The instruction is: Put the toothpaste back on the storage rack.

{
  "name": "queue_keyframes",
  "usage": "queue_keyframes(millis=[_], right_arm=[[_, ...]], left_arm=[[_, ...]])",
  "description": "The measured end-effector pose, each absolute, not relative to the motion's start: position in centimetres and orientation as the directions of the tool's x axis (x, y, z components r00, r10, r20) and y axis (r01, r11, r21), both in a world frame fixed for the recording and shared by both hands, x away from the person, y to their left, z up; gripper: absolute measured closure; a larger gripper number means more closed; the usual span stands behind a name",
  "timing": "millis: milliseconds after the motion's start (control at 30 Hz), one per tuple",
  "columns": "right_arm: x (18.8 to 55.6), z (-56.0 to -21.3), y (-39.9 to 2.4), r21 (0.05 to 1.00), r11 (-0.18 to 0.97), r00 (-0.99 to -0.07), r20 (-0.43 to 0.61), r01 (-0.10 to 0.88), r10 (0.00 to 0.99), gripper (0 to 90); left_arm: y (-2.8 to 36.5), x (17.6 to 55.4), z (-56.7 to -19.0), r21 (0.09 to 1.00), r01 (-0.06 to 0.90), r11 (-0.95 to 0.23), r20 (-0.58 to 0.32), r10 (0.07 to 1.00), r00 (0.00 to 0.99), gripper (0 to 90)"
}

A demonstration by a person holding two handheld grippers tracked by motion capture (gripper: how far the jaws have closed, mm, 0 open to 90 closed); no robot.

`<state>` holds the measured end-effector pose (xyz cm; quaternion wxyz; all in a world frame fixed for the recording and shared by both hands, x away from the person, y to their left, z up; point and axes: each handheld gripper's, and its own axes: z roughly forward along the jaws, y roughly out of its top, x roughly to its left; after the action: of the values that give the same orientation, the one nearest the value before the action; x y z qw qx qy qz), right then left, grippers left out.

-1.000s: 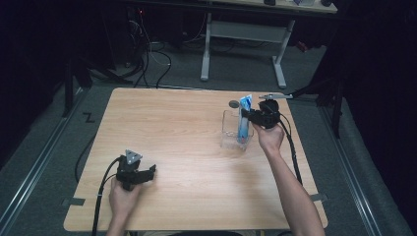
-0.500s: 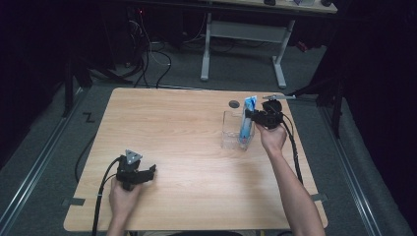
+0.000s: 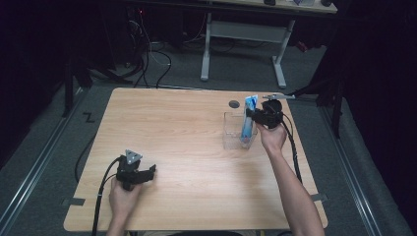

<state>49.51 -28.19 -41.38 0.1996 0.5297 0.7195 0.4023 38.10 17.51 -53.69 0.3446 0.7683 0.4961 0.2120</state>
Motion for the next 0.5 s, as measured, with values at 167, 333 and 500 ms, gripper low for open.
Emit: queue_keyframes(millis=[167,333,500], right_arm=[[49.1,-40.9,-28.2,0.803,0.115,-0.363,0.132,0.585,0.922,55.7],[48.6,-40.4,-28.3,0.811,0.132,-0.371,0.110,0.569,0.922,48.9],[48.2,-40.0,-28.2,0.816,0.146,-0.379,0.096,0.559,0.920,47.5]], left_arm=[[17.5,38.1,-53.7,0.740,0.616,-0.270,-0.016,0.908,0.418,24.1],[17.5,38.1,-53.7,0.740,0.616,-0.270,-0.017,0.908,0.418,24.0],[17.5,38.1,-53.7,0.740,0.616,-0.270,-0.016,0.908,0.418,24.0]])
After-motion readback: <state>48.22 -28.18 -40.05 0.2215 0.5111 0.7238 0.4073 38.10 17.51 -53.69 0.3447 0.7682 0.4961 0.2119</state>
